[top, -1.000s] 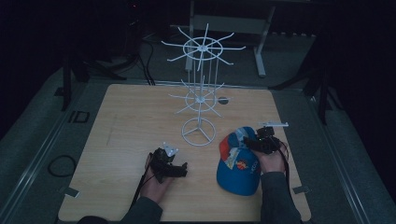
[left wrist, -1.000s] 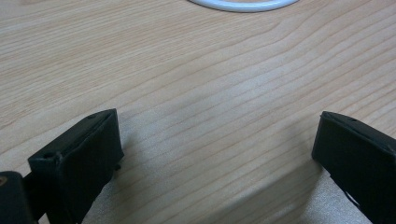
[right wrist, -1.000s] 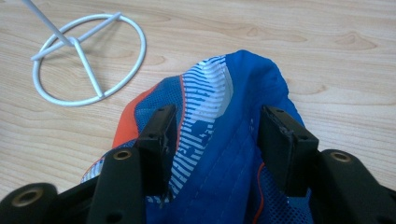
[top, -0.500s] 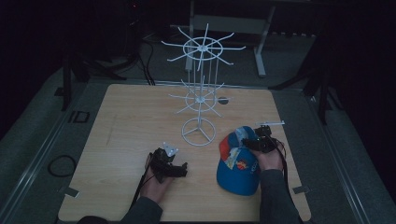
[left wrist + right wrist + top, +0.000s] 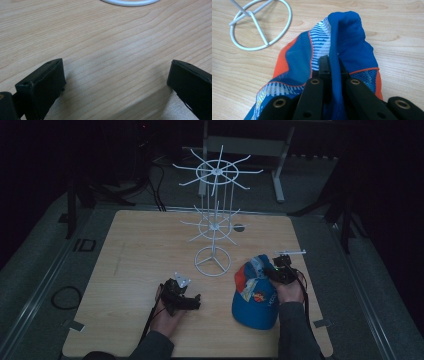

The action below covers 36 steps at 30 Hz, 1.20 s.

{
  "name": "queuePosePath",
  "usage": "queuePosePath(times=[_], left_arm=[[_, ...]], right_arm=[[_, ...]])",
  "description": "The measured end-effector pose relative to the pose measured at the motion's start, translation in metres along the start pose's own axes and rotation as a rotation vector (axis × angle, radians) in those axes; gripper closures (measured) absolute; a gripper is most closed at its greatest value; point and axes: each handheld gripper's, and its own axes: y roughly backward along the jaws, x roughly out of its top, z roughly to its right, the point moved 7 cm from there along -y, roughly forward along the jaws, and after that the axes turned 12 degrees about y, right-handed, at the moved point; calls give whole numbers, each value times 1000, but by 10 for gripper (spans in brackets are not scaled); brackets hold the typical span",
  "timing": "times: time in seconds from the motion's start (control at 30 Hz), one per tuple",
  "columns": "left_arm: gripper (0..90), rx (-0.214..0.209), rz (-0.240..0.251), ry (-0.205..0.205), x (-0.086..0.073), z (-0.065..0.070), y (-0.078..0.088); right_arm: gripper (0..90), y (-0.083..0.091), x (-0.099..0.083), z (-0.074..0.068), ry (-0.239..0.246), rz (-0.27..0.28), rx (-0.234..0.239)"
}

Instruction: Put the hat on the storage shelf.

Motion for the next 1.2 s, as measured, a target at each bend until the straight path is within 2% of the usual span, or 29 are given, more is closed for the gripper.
queuePosePath(times=[0.23,0.67,1.2], left_arm=[[19,0,0,-1,0,0,0],[19,0,1,0,0,0,0],[19,0,-1,0,0,0,0]], right_arm=[[891,12,4,-5,31,43,-7],[892,26,10,-13,85,85,-21],[893,53,29,-22,155,158,-47]])
